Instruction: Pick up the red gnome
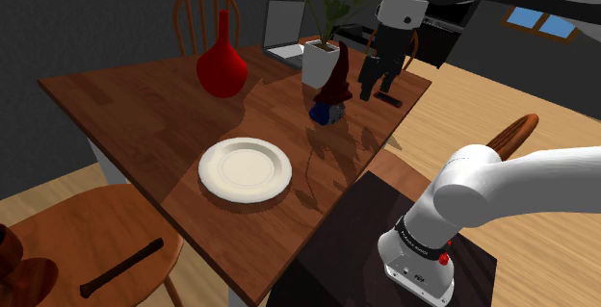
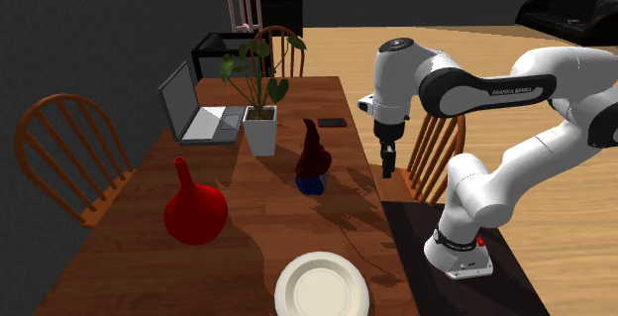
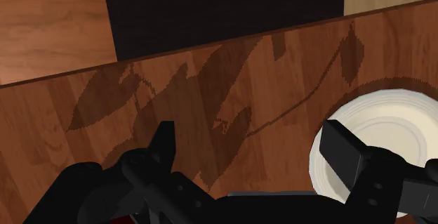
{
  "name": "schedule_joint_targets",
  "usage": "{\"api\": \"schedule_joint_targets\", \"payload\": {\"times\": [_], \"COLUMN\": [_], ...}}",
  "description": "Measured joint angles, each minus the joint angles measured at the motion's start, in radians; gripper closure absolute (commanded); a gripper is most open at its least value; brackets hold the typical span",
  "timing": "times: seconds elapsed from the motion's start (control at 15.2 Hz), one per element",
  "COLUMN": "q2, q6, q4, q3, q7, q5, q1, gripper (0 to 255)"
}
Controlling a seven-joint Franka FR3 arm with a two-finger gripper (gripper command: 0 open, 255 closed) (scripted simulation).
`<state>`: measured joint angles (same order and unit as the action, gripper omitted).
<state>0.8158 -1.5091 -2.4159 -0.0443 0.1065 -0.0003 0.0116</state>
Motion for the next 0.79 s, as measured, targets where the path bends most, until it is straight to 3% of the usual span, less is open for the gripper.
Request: {"api": "schedule_joint_targets", "payload": {"times": [0.2, 0.79], "q2": [-0.008, -0.123], "q6": [-0.041, -0.365], "q4": [-0.002, 0.021], "q3": [0.013, 0.128], "q7": [-0.019, -0.163], "q5": [-0.017, -0.114], "q1": [0.005, 0.041], "gripper": [0, 0]}}
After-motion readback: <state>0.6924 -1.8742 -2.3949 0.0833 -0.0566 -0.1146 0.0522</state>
